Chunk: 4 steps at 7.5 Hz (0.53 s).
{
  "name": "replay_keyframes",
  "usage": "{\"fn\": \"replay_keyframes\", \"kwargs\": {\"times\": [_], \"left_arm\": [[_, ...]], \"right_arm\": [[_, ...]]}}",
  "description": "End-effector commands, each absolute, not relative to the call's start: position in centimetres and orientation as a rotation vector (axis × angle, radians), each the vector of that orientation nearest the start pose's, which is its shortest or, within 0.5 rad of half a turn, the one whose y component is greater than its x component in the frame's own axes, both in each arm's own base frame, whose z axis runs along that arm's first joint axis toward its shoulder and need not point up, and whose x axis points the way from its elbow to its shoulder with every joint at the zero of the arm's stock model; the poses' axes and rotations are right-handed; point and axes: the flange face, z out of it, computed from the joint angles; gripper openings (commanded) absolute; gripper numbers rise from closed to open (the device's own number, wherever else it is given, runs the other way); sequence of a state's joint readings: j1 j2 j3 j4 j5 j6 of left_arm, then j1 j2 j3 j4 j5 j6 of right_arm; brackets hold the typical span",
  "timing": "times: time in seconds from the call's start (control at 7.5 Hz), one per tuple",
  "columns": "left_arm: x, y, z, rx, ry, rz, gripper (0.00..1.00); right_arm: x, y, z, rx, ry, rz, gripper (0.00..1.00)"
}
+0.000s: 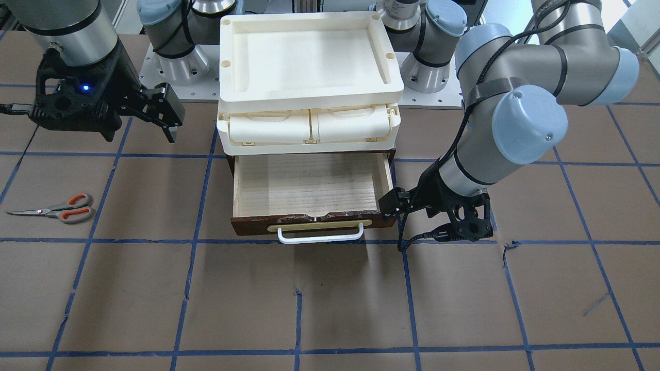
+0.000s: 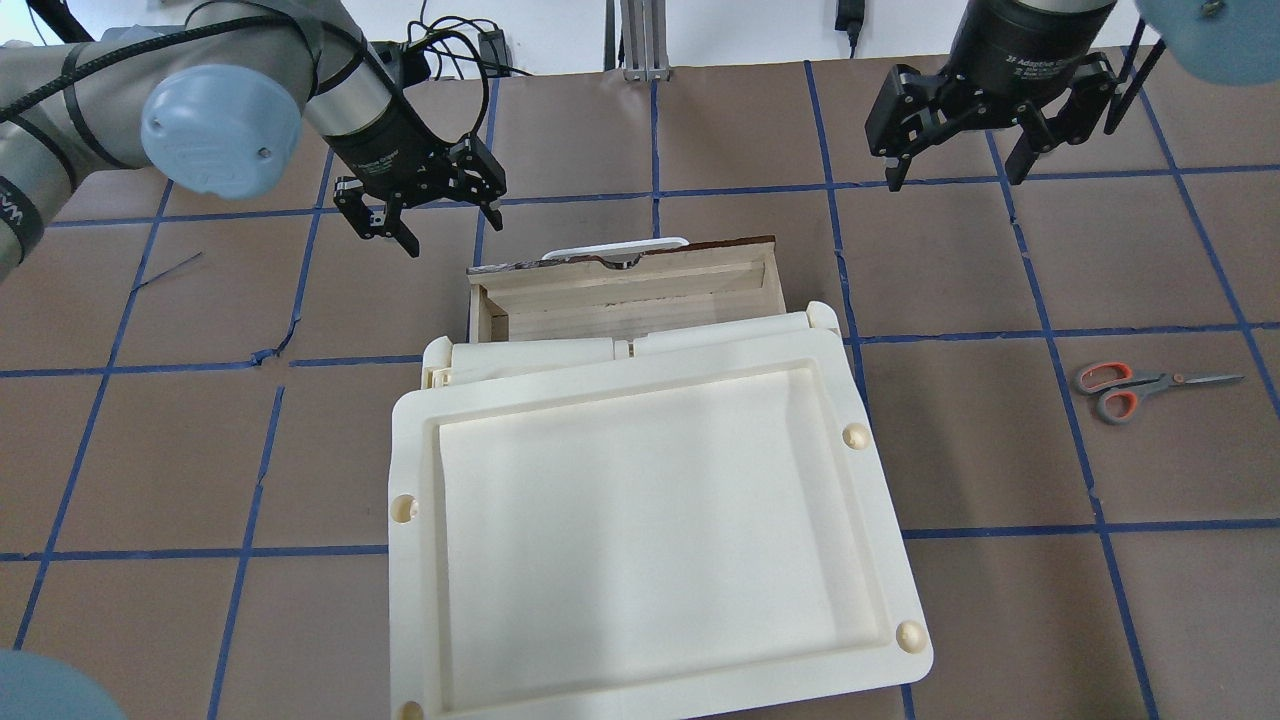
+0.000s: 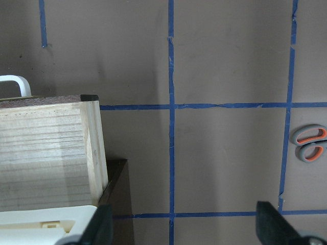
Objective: Put scissors in drawer and close it
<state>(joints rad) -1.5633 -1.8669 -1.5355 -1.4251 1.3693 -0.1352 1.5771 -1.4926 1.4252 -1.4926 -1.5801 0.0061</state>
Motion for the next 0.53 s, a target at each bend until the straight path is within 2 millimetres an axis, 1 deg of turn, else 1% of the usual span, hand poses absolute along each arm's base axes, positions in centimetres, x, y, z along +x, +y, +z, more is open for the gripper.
{"fn": "replay_keyframes", "kwargs": {"times": [0.0, 0.27, 0.4], "left_arm": [[-15.2, -57.8, 33.3, -0.231, 3.312, 0.312, 1.0], [-16.3, -57.3, 33.2, -0.225, 3.31, 0.331, 1.0], [-16.3, -57.3, 33.2, -0.225, 3.309, 0.333, 1.0]], "right_arm": [[13.6, -52.2, 51.1, 0.0, 3.151, 0.019, 1.0], [13.5, -52.3, 51.0, 0.0, 3.155, 0.022, 1.0], [13.4, -52.3, 51.0, 0.002, 3.157, 0.022, 1.0]]}}
